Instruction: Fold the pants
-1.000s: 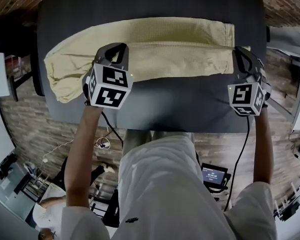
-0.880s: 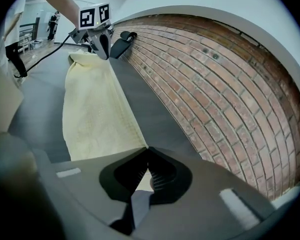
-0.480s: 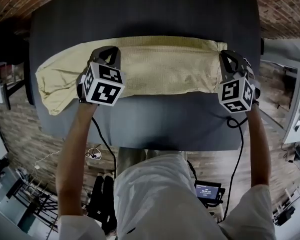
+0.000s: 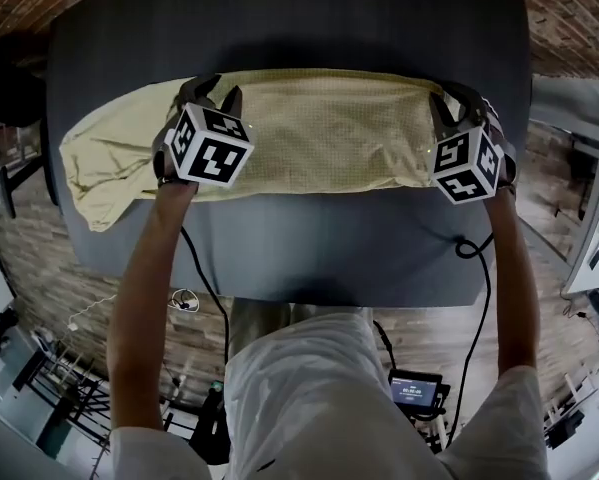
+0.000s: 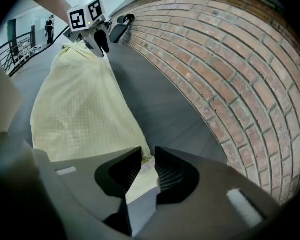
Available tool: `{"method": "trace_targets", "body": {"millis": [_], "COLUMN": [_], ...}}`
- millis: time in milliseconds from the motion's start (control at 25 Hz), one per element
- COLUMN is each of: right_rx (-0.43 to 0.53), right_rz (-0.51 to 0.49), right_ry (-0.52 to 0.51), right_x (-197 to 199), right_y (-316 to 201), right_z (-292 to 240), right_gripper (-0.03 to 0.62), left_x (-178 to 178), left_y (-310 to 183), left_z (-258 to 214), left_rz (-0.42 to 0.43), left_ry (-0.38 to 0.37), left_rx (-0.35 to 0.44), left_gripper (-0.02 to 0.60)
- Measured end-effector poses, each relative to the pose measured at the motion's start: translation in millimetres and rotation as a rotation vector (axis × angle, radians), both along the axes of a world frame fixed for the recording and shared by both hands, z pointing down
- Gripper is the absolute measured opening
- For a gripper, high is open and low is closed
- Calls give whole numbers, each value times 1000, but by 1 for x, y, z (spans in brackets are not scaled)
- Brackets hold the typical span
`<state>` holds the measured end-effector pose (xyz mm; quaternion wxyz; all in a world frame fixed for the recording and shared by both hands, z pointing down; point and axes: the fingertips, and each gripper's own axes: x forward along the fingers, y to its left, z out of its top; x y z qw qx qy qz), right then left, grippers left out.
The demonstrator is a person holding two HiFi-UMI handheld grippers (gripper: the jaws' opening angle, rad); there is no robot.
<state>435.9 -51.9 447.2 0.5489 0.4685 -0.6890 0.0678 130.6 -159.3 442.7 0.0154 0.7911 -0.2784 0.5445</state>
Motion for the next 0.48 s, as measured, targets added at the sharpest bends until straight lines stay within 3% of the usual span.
{"method": "trace_targets", "body": {"millis": [120, 320, 480], "right_rx": [9, 89, 166], "right_rz": [45, 86, 112], "right_ry": [-5, -26, -49], "right_x": [6, -1, -8], "right_y": [-1, 6, 13], "right_z": [1, -22, -47], "right_gripper": [111, 109, 48], "left_x": [9, 20, 27], "left_y": [2, 24, 46], "left_z": [-4, -12, -19], "left_rz": [8, 14, 23], "left_ry": [27, 74, 93], "left_rx": [19, 19, 21], "left_gripper": [189, 195, 193]}}
